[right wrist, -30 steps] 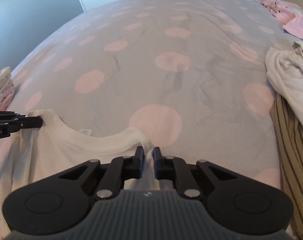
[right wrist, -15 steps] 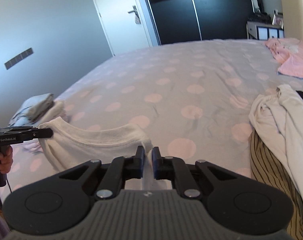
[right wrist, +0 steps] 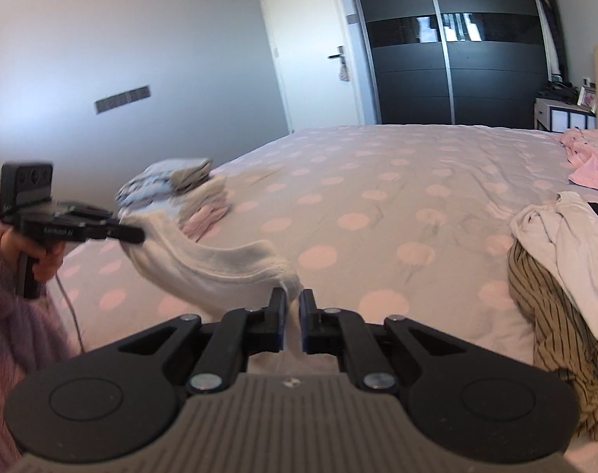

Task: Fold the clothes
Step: 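Pinch the shirt collar with both tools and lift it, then fold the collar over toward the hem with both tools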

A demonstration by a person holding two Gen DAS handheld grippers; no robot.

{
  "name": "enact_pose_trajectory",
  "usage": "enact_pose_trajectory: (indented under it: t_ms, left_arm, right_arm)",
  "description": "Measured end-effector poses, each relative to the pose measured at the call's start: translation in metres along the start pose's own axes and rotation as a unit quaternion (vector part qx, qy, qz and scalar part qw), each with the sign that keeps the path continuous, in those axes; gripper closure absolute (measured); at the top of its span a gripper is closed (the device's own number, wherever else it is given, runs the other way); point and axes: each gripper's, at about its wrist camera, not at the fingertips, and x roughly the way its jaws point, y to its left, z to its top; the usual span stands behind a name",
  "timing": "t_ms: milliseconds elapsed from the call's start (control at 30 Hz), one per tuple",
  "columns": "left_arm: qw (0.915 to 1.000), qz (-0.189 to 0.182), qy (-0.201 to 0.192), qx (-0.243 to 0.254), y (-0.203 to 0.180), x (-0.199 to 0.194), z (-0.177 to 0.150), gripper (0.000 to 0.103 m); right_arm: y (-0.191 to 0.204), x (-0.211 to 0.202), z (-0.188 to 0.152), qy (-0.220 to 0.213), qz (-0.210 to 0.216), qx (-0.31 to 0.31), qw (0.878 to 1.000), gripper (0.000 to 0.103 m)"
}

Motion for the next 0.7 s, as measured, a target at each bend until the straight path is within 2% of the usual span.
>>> enact_pose_trajectory:
  t_ms: [133,300,567,700]
  left_arm:
    - [0.9978,-0.023,0.051,0.037,-0.023,-0.006,-0.025,0.097]
    - [0.9875,-0.045,0.121,0.092,-0.044,0.0,-0.059,0.097]
    - [0.9643,-0.067,0.2,0.16,-0.064,0.014,-0.096,0.097]
    - [0.9458,-0.064,0.24,0.209,-0.074,0.024,-0.116,0.097]
  right_arm:
    - [0.015,-0.009,-0.028,0.036,0.025,-0.048,0.998,0.094]
    - [0.029,-0.003,-0.063,0.106,0.042,-0.106,0.988,0.095]
    - [0.051,0.009,-0.098,0.193,0.073,-0.192,0.959,0.101]
    - [0.058,0.018,-0.112,0.232,0.079,-0.224,0.943,0.103]
